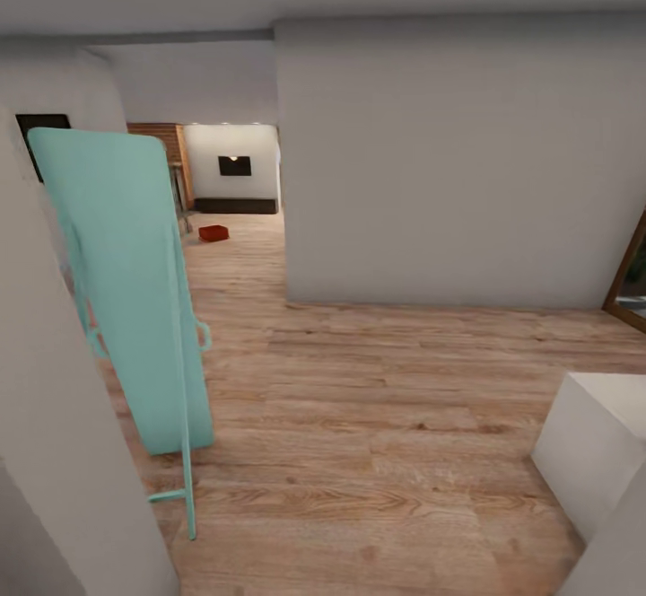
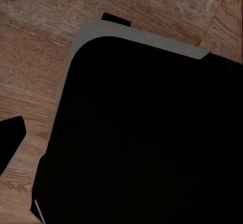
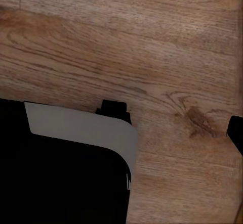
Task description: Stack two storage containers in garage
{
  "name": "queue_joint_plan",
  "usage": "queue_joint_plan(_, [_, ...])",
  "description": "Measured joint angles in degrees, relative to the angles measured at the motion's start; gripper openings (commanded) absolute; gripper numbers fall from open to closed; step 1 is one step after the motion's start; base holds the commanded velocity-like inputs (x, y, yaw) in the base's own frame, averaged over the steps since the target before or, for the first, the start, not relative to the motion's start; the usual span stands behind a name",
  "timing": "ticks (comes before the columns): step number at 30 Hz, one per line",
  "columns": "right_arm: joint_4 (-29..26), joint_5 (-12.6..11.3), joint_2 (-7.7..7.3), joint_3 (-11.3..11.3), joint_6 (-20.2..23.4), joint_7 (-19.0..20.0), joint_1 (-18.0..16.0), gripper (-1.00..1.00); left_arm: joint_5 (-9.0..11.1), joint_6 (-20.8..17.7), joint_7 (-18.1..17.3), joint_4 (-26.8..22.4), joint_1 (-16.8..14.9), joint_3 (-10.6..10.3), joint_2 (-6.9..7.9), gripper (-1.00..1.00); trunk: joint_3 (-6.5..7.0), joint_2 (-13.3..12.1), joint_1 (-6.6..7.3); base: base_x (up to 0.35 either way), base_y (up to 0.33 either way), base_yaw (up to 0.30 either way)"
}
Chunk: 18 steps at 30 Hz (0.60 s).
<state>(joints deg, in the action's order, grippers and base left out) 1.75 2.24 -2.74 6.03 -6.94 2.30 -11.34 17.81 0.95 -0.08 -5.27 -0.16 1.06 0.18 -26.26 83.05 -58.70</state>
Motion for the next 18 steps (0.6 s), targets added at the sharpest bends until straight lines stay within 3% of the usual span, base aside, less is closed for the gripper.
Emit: queue_joint_plan(18, [0.0, 0.0, 0.04, 0.0, 0.16, -0.29, 0.0, 1.0, 0.09, -0.02, 0.0, 0.0, 0.0, 0.0, -0.01, 1.0, 0.0, 0.0, 0.0, 0.314, -0.11, -0.052])
